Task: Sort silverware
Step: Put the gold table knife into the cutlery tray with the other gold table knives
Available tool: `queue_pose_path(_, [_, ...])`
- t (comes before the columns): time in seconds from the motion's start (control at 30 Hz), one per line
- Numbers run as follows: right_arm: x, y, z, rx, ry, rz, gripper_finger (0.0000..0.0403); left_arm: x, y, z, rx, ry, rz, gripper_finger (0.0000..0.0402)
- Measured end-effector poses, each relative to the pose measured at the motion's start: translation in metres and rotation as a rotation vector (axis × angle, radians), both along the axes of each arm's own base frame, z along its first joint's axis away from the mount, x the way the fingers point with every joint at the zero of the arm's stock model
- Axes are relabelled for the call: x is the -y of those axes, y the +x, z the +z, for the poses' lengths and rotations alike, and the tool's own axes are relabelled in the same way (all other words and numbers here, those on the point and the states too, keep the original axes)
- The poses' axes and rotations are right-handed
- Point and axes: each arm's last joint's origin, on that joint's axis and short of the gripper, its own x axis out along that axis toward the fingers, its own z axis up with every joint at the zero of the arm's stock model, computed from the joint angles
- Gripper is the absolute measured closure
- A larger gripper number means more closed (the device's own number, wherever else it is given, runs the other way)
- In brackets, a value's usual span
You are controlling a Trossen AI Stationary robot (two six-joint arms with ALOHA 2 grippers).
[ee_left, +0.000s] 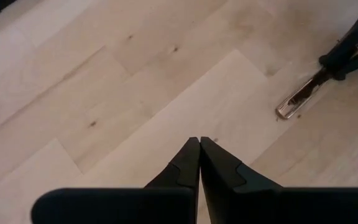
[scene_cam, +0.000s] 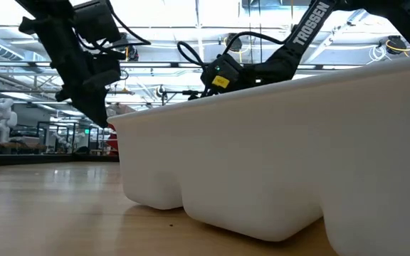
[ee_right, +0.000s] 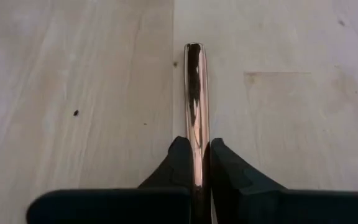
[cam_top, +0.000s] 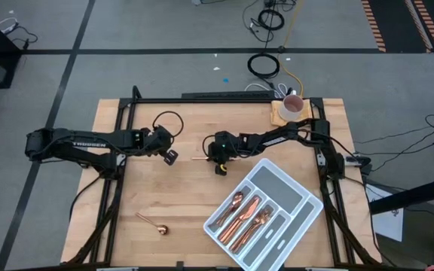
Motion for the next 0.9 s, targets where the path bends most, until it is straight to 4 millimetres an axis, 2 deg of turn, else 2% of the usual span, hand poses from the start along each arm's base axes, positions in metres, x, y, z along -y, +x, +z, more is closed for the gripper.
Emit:
queue_pose_path(0.17, [-0.004, 0.001, 0.002, 0.003, -0.015, 0.005, 0.0397, 0.0, 0.0, 0.0, -0.001, -0.006, -0.003, 0.0382])
queue_pose_path(0.33, [-0.006, 0.004, 0.023, 0.02, -0.012, -0.023, 0.0401, 0.0, 0.0, 0.0, 0.0, -0.014, -0.008, 0.0382])
queue_pose_path(0.63, [-0.008, 0.023, 0.058, 0.04, -0.009, -0.017, 0.0399, 0.0, 0.0, 0.0, 0.0, -0.003, -0.011, 0.0382])
queue_pose_path(0.9, [-0.014, 0.033, 0.071, 0.054, -0.012, 0.015, 0.04, 0.0, 0.0, 0.0, -0.002, 0.009, -0.008, 0.0382])
